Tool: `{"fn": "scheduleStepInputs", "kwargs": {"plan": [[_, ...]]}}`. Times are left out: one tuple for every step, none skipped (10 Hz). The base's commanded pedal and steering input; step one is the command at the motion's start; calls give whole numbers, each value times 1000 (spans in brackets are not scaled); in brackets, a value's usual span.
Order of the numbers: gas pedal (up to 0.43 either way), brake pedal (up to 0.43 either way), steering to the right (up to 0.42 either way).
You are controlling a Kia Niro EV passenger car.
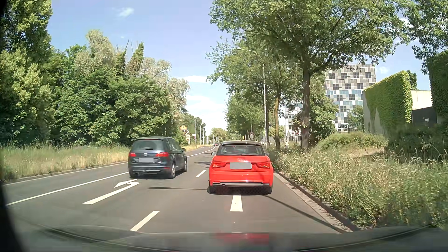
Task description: Follow the waypoints while adhering to traffic rules and regulations
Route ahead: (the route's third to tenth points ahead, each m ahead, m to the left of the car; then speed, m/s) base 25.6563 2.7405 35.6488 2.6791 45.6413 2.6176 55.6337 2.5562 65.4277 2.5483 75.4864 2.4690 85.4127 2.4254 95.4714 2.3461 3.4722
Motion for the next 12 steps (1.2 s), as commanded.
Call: {"fn": "scheduleStepInputs", "kwargs": {"plan": [[0, 30, -2], [0, 30, -1], [0, 30, -1], [0, 30, -1], [0, 30, -1], [0, 30, -1], [0, 30, -1], [0, 37, -1], [0, 30, -1], [0, 30, -1], [0, 30, -1], [0, 37, -1]]}}
